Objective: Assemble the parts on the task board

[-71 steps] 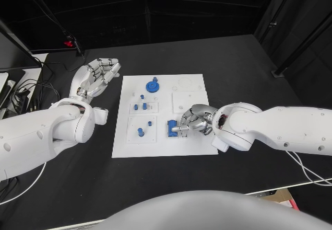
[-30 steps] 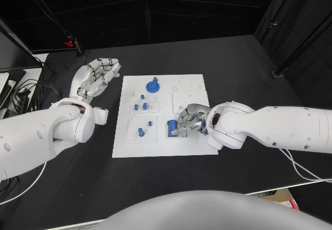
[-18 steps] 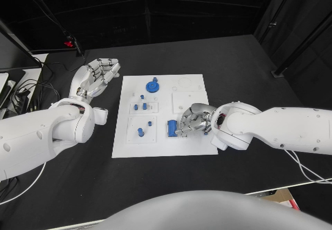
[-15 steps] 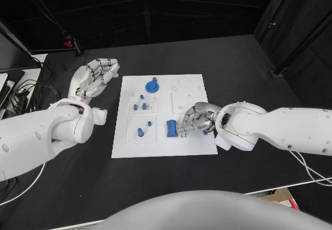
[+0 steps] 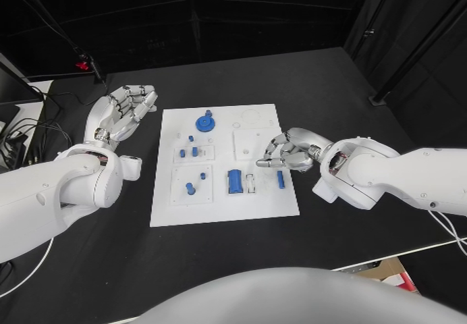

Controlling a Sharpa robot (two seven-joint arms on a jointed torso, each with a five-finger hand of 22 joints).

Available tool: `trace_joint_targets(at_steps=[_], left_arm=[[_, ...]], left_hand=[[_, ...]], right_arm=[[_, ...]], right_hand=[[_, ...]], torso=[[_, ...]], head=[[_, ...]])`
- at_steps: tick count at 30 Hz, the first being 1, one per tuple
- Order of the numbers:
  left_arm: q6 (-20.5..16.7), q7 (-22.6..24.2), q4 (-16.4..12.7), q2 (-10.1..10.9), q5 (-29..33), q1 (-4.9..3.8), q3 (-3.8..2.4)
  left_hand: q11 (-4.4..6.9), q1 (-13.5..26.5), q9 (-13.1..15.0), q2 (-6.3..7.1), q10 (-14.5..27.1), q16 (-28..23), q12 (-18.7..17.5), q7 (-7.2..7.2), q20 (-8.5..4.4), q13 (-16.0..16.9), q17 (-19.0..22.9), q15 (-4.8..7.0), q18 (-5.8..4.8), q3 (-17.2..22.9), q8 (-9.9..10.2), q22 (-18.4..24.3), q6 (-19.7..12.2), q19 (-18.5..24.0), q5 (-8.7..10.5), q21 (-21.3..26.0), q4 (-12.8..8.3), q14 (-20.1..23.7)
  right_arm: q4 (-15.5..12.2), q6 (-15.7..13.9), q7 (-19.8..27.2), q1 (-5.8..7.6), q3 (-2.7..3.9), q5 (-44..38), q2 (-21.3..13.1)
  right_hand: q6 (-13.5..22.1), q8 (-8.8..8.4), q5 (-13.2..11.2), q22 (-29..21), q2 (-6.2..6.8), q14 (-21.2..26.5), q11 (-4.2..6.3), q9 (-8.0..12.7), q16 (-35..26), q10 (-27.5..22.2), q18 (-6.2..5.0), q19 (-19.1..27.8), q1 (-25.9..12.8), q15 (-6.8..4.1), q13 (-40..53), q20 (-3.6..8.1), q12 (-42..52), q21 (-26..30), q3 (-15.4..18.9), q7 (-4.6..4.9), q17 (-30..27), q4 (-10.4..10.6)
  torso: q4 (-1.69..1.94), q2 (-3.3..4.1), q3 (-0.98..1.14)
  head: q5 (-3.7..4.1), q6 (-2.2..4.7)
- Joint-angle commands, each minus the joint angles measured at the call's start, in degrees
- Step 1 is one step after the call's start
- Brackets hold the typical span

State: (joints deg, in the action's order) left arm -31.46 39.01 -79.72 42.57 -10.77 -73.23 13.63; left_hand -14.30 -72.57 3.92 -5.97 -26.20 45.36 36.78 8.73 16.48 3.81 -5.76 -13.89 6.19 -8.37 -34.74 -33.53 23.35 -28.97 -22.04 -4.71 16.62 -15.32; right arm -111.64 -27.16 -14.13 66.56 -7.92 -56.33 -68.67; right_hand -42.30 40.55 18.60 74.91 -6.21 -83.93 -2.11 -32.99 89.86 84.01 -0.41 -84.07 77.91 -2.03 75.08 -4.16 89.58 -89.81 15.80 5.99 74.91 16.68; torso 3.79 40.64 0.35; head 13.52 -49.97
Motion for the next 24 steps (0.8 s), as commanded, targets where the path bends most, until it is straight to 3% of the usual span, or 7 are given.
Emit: trace_joint_targets(at_steps=[1,7,11,16,24], left_arm=[[0.3,2.7,-0.1,0.0,0.0,-0.08,-0.06],[0.4,2.7,-0.1,0.0,0.0,-0.07,-0.06],[0.4,2.7,-0.1,0.1,0.0,-0.06,-0.06],[0.4,2.7,-0.1,0.1,0.0,-0.05,-0.06],[0.5,2.7,-0.1,0.2,0.0,0.06,-0.06]], left_hand=[[0.11,0.0,-0.1,-0.56,-0.1,0.2,0.2,7.75,0.12,-0.1,0.1,-0.04,-0.15,-0.4,-0.4,0.1,-0.5,0.1,-0.18,-0.3,0.1,-0.3],[0.11,0.0,-0.1,-0.57,-0.1,0.2,0.2,7.75,0.12,-0.1,0.1,-0.04,-0.15,-0.4,-0.4,0.1,-0.5,0.1,-0.18,-0.3,0.1,-0.3],[0.11,0.0,-0.1,-0.57,-0.1,0.2,0.2,7.75,0.12,-0.1,0.1,-0.04,-0.15,-0.4,-0.4,0.1,-0.5,0.1,-0.18,-0.3,0.1,-0.3],[0.11,0.0,-0.1,-0.57,-0.1,0.2,0.2,7.75,0.12,-0.1,0.1,-0.04,-0.14,-0.4,-0.4,0.1,-0.5,0.1,-0.19,-0.3,0.1,-0.3],[0.11,0.0,-0.1,-0.57,-0.1,0.2,0.2,7.75,0.12,-0.1,0.1,-0.04,-0.14,-0.4,-0.4,0.1,-0.5,0.1,-0.19,-0.3,0.1,-0.3]], right_arm=[[-0.2,1.2,-6.3,-0.32,-0.04,-10.3,-0.4],[-0.1,6.8,-15.5,-0.79,-0.06,-18.0,-0.6],[-0.2,8.8,-19.0,-0.9,-0.06,-21.3,-0.7],[-0.4,9.3,-21.6,-0.97,-0.06,-23.7,-0.9],[-1.1,7.7,-21.5,-0.99,-0.06,-24.4,-1.6]], right_hand=[[0.5,-0.69,-0.1,15.1,0.06,-6.1,-0.6,0.8,0.1,6.0,0.41,-5.9,-1.5,0.68,14.9,-0.64,0.4,-0.2,0.8,0.53,15.1,0.0],[0.3,-0.98,-0.6,15.1,0.14,-6.1,-0.92,1.9,0.1,6.0,0.41,-5.9,-4.0,1.05,14.9,-1.07,0.4,-0.2,1.8,0.79,15.1,0.1],[-0.3,-0.67,-0.4,15.1,0.01,-6.1,-0.83,2.2,0.1,6.0,0.41,-5.9,-4.9,1.08,14.9,-1.19,0.4,-0.2,2.1,0.66,15.1,0.1],[-1.4,0.08,-0.4,15.1,-0.15,-6.1,-0.56,2.3,0.1,6.0,0.41,-5.9,-6.1,0.97,14.9,-1.2,0.4,-0.2,2.4,0.29,15.1,0.1],[-1.9,0.56,-0.4,15.1,-0.26,-6.1,-0.35,2.3,0.1,6.0,0.41,-5.9,-6.6,0.86,14.9,-1.13,0.4,-0.2,2.5,0.05,15.1,0.1]], torso=[[-0.04,0.05,0.03],[0.1,0.06,0.03],[0.08,0.01,0.07],[0.08,0.03,0.06],[0.01,0.0,0.05]], head=[[0.17,0.01],[0.52,0.02],[0.53,0.08],[0.6,0.2],[0.66,0.41]])
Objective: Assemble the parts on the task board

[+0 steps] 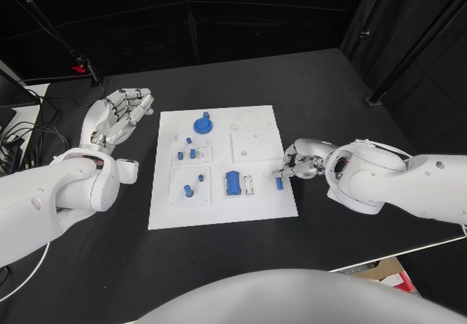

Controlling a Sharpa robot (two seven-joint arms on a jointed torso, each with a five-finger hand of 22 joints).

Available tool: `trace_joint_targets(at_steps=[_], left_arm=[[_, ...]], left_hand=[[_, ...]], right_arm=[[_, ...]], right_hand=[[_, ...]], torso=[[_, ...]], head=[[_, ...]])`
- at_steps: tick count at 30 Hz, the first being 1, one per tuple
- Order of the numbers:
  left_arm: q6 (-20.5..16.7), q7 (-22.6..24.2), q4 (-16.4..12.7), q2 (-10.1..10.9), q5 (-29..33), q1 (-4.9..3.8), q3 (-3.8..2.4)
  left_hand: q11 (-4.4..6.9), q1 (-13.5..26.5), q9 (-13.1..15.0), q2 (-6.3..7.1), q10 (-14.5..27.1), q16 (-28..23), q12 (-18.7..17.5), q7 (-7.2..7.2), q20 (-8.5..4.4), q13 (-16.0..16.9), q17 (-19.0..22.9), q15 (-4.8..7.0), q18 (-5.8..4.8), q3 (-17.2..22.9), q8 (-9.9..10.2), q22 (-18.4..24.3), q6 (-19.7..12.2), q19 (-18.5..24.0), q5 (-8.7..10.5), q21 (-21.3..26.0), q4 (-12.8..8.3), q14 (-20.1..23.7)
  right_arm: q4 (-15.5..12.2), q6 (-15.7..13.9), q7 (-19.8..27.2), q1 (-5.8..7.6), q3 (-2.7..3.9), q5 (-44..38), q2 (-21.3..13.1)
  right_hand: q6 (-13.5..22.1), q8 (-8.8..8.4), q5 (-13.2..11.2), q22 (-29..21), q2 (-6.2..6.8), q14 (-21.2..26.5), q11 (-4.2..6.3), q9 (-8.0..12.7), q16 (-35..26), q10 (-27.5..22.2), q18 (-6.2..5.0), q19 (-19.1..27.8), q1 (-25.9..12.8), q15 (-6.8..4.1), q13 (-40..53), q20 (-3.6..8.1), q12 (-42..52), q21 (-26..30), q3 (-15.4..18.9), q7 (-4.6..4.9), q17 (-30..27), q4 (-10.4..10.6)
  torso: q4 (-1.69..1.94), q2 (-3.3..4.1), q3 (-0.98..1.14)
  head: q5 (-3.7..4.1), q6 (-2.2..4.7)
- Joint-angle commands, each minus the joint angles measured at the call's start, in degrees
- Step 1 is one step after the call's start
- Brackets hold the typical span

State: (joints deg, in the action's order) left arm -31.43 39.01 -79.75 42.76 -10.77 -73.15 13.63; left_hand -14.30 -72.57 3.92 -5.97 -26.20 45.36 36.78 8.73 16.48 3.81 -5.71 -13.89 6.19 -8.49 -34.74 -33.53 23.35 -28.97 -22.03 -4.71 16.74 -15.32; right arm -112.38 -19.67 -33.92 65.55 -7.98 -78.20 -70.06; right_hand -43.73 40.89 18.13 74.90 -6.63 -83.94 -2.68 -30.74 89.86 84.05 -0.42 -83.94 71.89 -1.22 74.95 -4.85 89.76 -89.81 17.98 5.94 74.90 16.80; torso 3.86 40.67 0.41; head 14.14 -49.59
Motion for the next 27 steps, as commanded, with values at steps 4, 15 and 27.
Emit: trace_joint_targets(at_steps=[4,15,27], left_arm=[[0.5,2.7,0.0,0.0,0.0,0.03,-0.06],[0.5,2.6,0.0,0.0,0.0,0.1,-0.06],[0.6,2.6,0.0,0.0,0.0,0.11,-0.06]], left_hand=[[0.11,0.0,-0.1,-0.58,-0.1,0.2,0.3,7.75,0.12,-0.1,0.1,-0.04,-0.15,-0.3,-0.4,0.1,-0.5,0.1,-0.2,-0.3,0.0,-0.3],[0.11,0.0,-0.1,-0.58,-0.1,0.2,0.3,7.75,0.12,-0.1,0.1,-0.04,-0.15,-0.3,-0.4,0.1,-0.5,0.1,-0.21,-0.3,0.0,-0.3],[0.11,0.0,-0.1,-0.58,-0.1,0.2,0.3,7.75,0.12,-0.1,0.1,-0.04,-0.15,-0.3,-0.4,0.1,-0.5,0.1,-0.21,-0.3,0.0,-0.3]], right_arm=[[-0.3,1.6,-2.5,0.02,0.0,-2.2,-0.2],[1.0,6.3,-4.9,0.02,0.0,-1.4,1.3],[2.2,9.2,-6.8,0.01,0.0,-1.4,2.9]], right_hand=[[-0.7,0.48,-0.1,15.1,0.22,-6.1,0.35,0.0,0.1,6.0,0.42,-6.1,-1.0,-0.05,15.0,-0.37,0.2,-0.2,0.4,-0.02,15.1,0.0],[-0.2,0.31,-0.7,15.1,0.15,-6.1,0.41,0.4,0.1,6.0,0.42,-6.1,-1.8,-0.14,15.0,-0.27,0.2,-0.2,0.6,0.0,15.1,0.0],[0.4,-0.19,-0.8,15.1,0.07,-6.1,0.27,0.8,0.1,6.0,0.42,-6.1,-2.1,-0.11,15.0,-0.25,0.2,-0.2,0.6,0.17,15.1,-0.1]], torso=[[-0.03,-0.02,-0.04],[0.07,0.01,-0.04],[0.02,0.01,-0.01]], head=[[0.29,0.02],[0.64,0.04],[0.63,0.01]])
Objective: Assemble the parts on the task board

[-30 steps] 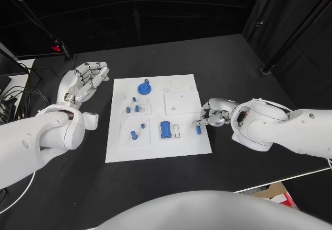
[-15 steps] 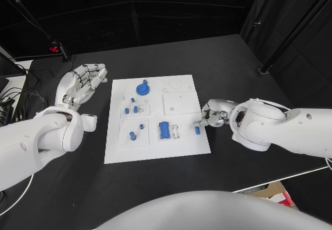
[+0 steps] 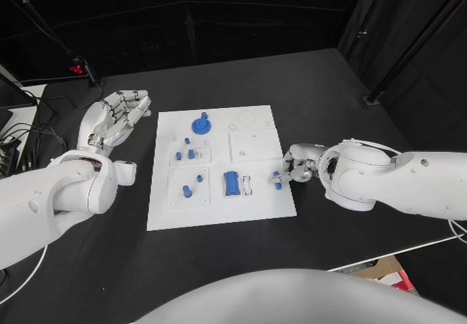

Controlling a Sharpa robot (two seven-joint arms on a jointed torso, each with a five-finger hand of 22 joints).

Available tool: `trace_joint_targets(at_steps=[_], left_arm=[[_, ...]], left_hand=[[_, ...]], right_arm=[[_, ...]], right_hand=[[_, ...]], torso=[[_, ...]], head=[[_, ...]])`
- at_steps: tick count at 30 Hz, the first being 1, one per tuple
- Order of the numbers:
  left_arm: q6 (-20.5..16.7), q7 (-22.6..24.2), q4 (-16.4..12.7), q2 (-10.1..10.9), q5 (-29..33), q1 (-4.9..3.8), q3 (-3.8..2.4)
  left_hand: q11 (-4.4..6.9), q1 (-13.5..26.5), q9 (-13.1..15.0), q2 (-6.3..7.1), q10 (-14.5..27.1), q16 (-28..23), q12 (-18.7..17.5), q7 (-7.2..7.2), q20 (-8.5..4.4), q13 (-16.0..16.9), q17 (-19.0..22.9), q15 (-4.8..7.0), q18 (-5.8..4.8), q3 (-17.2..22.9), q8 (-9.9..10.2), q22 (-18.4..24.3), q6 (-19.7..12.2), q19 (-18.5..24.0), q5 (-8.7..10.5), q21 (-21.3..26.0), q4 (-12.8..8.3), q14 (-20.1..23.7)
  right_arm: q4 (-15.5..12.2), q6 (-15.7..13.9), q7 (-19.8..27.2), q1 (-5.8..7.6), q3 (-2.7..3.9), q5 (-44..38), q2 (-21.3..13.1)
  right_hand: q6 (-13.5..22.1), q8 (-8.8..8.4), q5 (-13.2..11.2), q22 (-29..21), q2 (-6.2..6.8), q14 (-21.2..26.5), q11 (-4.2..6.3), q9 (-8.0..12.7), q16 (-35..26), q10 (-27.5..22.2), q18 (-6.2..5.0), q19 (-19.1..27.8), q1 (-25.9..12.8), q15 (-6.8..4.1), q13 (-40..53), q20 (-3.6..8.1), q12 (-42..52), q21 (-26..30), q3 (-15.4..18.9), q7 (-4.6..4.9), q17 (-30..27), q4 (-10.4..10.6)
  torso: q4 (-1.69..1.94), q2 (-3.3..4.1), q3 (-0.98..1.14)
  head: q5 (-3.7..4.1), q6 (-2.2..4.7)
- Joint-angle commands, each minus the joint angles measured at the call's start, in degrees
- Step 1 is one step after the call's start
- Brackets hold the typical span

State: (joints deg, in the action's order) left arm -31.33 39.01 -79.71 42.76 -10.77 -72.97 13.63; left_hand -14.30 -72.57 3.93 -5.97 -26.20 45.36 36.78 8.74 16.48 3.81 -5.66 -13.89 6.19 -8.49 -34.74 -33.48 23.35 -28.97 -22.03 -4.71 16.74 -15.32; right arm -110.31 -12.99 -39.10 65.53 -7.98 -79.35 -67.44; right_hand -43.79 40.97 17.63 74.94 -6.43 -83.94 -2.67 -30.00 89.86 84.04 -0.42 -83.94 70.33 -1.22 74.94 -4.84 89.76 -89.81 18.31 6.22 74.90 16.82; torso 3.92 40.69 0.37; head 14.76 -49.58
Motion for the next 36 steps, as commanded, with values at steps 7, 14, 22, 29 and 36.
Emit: trace_joint_targets(at_steps=[7,14,22,29,36], left_arm=[[0.5,2.6,0.0,0.0,0.0,-0.07,-0.06],[0.5,2.6,-0.1,0.0,0.0,-0.06,-0.06],[0.5,2.7,-0.2,0.0,0.0,-0.06,-0.06],[0.5,2.6,-0.2,0.1,0.0,-0.06,-0.06],[0.5,2.5,-0.3,0.2,0.0,-0.06,-0.06]], left_hand=[[0.11,0.0,-0.1,-0.58,-0.1,0.2,0.3,7.75,0.12,-0.1,0.1,-0.03,-0.14,-0.3,-0.4,0.1,-0.5,0.1,-0.21,-0.3,0.0,-0.3],[0.11,-0.1,-0.1,-0.6,-0.1,0.3,0.3,7.75,0.12,-0.1,0.1,-0.03,-0.14,-0.3,-0.4,0.1,-0.6,0.2,-0.22,-0.3,0.0,-0.3],[0.12,-0.2,-0.1,-0.71,0.0,0.5,0.4,7.75,0.1,-0.1,0.3,0.01,-0.01,-0.5,-0.5,0.0,-0.6,-0.2,-0.27,-0.5,0.0,-0.5],[0.12,-0.2,-0.1,-0.71,0.0,0.5,0.4,7.75,0.1,-0.1,0.3,0.01,0.0,-0.5,-0.5,0.0,-0.7,-0.2,-0.27,-0.5,0.0,-0.6],[0.12,-0.2,-0.1,-0.71,0.0,0.5,0.4,7.75,0.1,-0.1,0.3,0.02,0.01,-0.5,-0.5,0.0,-0.7,-0.2,-0.26,-0.6,0.0,-0.6]], right_arm=[[0.4,2.5,-1.7,0.02,0.0,-0.3,1.2],[1.0,4.8,-2.6,0.02,0.0,-0.7,2.2],[2.0,7.9,-4.2,-0.14,0.0,-1.8,3.4],[2.4,8.2,-4.4,-0.28,0.0,-2.0,4.1],[2.8,9.6,-4.6,-0.34,0.0,-2.3,4.7]], right_hand=[[0.6,-0.42,0.0,15.1,-0.29,-6.1,0.22,0.3,0.1,6.0,0.42,-6.1,-0.5,-0.07,15.1,-0.27,0.2,-0.2,0.2,-0.06,15.1,-0.1],[0.7,-0.63,0.4,15.1,-0.47,-6.1,0.16,0.6,0.1,6.0,0.42,-6.1,-0.1,-0.02,15.1,-0.3,0.2,-0.2,0.0,0.01,15.1,-0.2],[2.1,-2.18,0.6,15.1,-0.94,-6.1,-0.48,2.3,0.1,6.0,0.42,-6.1,1.0,0.39,15.1,-0.58,0.2,-0.2,-0.4,0.75,15.1,-0.4],[2.1,-2.8,0.7,15.1,-1.05,-6.1,-0.75,3.7,0.1,6.0,0.42,-6.1,4.5,0.72,15.1,-0.93,0.2,-0.2,-1.7,0.99,15.1,-1.0],[2.7,-3.64,-0.1,15.1,-0.66,-6.1,-1.01,5.0,0.1,6.0,0.42,-6.1,7.4,0.97,15.1,-1.17,0.2,-0.2,-2.6,1.26,15.1,-1.8]], torso=[[-0.02,0.02,0.03],[0.03,0.02,0.03],[-0.03,-0.06,-0.03],[0.0,-0.03,0.0],[-0.04,-0.02,-0.01]], head=[[-0.02,0.03],[-0.21,-0.11],[-0.29,-0.14],[-0.38,0.0],[-0.47,-0.02]])
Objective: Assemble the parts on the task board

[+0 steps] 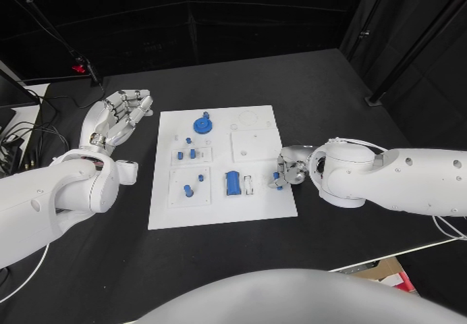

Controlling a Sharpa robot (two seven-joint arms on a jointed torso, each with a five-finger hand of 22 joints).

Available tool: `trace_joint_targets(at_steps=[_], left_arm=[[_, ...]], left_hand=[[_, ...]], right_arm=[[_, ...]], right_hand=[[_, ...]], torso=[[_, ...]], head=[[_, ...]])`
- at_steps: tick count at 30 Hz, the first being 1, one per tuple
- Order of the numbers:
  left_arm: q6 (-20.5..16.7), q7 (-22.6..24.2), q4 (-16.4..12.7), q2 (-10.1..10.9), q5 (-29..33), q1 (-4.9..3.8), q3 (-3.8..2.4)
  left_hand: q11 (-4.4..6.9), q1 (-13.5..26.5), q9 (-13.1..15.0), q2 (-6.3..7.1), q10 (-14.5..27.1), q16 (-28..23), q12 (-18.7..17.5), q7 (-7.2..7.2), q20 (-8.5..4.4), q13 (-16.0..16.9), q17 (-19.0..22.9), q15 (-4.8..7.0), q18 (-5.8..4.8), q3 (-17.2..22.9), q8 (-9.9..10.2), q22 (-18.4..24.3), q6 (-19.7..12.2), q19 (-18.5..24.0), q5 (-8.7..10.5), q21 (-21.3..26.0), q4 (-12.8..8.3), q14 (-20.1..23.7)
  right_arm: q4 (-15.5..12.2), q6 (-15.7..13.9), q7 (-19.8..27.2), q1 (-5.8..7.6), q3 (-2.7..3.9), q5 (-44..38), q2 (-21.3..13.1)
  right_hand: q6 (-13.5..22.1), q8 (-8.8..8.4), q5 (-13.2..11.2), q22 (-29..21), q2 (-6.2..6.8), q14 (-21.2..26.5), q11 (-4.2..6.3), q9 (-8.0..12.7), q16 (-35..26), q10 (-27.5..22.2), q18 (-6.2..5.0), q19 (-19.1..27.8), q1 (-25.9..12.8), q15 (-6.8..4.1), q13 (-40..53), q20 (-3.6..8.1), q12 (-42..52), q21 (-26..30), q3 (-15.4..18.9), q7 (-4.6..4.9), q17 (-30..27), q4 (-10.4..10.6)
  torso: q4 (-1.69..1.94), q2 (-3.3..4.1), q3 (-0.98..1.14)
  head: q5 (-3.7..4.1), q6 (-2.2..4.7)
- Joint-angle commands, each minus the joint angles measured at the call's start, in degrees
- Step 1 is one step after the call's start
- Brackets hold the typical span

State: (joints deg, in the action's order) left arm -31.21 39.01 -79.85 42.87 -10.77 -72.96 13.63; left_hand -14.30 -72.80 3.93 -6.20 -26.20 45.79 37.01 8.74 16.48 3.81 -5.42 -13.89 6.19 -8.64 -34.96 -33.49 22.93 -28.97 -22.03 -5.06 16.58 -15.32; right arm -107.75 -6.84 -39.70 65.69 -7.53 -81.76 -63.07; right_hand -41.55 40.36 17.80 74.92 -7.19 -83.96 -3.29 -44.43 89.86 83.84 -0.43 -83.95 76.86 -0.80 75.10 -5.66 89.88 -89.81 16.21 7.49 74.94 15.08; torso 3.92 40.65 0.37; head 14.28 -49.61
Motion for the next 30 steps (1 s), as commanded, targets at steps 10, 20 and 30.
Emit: trace_joint_targets(at_steps=[10,20,30], left_arm=[[0.3,2.4,-0.2,0.2,0.0,-0.08,-0.06],[0.3,2.4,-0.1,0.2,0.0,-0.08,-0.06],[0.4,2.3,-0.1,0.1,0.0,-0.08,-0.06]], left_hand=[[0.12,0.1,-0.1,-0.48,0.0,0.1,0.2,7.75,0.1,-0.1,0.1,0.02,0.01,-0.3,-0.3,0.0,-0.2,-0.2,-0.26,-0.2,0.1,-0.6],[0.12,0.1,-0.1,-0.48,0.0,0.1,0.2,7.75,0.11,-0.1,0.1,0.03,0.02,-0.4,-0.3,0.0,-0.3,-0.3,-0.26,-0.3,0.1,-0.6],[0.12,0.1,-0.1,-0.48,0.0,0.1,0.2,7.75,0.11,-0.1,0.1,0.03,0.02,-0.4,-0.3,0.0,-0.3,-0.3,-0.26,-0.3,0.1,-0.6]], right_arm=[[-0.1,0.5,-1.8,-0.61,-0.45,1.4,0.3],[-0.4,-4.3,1.6,-0.64,-0.45,6.4,-0.1],[-0.9,-8.6,4.4,-0.65,-0.45,9.9,-0.7]], right_hand=[[4.6,-8.21,-2.9,15.1,-0.97,-6.0,-0.72,24.5,0.1,6.2,0.43,-6.1,6.8,0.93,14.9,-0.79,0.1,-0.2,-3.8,0.3,15.1,-2.0],[-1.4,-15.2,-10.4,15.1,1.1,-6.0,0.13,31.9,0.1,6.2,0.43,-6.1,9.3,0.35,14.9,-0.19,0.1,-0.2,-16.1,-0.48,15.1,-2.7],[-8.0,-21.15,-9.5,15.1,4.55,-6.0,0.29,36.1,0.1,6.2,0.43,-6.1,7.9,0.34,14.9,-0.21,0.1,-0.2,-25.2,-0.61,15.1,-3.6]], torso=[[-0.13,0.04,0.01],[-0.08,0.02,0.0],[-0.05,0.04,0.0]], head=[[-0.12,0.0],[-0.08,0.04],[-0.05,0.14]])
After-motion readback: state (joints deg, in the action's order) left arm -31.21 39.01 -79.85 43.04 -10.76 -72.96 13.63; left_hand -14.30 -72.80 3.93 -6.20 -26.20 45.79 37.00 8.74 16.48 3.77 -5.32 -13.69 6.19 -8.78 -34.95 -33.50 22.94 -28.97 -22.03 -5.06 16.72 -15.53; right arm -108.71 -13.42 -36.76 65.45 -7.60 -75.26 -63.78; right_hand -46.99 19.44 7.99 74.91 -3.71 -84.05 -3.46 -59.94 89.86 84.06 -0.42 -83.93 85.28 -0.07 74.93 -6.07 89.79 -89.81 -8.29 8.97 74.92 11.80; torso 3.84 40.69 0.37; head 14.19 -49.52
